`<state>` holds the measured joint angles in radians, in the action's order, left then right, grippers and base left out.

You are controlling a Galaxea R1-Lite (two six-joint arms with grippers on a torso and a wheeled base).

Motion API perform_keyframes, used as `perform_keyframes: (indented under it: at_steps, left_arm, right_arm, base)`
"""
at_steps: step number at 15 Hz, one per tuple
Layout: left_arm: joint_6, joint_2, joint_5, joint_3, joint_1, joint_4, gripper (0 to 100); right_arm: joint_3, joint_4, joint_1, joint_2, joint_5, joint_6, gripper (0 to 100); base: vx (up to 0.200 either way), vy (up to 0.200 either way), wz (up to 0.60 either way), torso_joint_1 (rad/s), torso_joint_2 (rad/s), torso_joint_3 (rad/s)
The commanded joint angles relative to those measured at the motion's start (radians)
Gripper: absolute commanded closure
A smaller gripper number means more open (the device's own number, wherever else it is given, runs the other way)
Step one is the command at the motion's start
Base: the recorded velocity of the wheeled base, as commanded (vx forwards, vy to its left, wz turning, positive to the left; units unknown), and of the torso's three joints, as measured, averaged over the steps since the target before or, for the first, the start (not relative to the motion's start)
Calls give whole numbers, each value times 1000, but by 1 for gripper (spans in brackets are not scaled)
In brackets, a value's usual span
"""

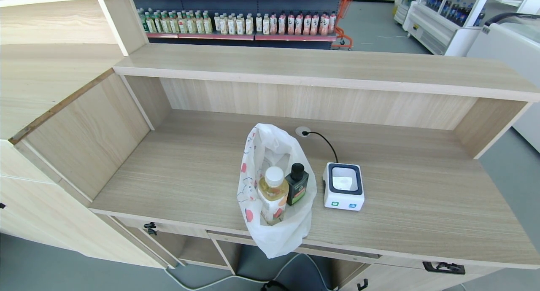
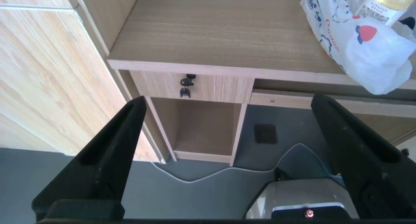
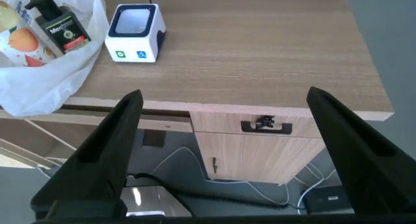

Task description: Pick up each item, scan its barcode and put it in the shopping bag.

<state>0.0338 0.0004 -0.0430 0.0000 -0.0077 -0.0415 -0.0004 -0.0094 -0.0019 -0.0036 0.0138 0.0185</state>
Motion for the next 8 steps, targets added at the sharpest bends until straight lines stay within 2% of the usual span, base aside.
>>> perform_keyframes:
  at_steps: [1, 8]
  left_arm:
    - [0, 0, 0, 0, 0, 0, 0]
    - [0, 0, 0, 0, 0, 0, 0]
  right_arm:
    - [0, 0, 0, 4, 0, 0, 0]
    - [0, 0, -1, 4, 0, 0, 0]
  base:
    - [0, 0, 0, 0, 0, 0]
    - [0, 0, 0, 0, 0, 0]
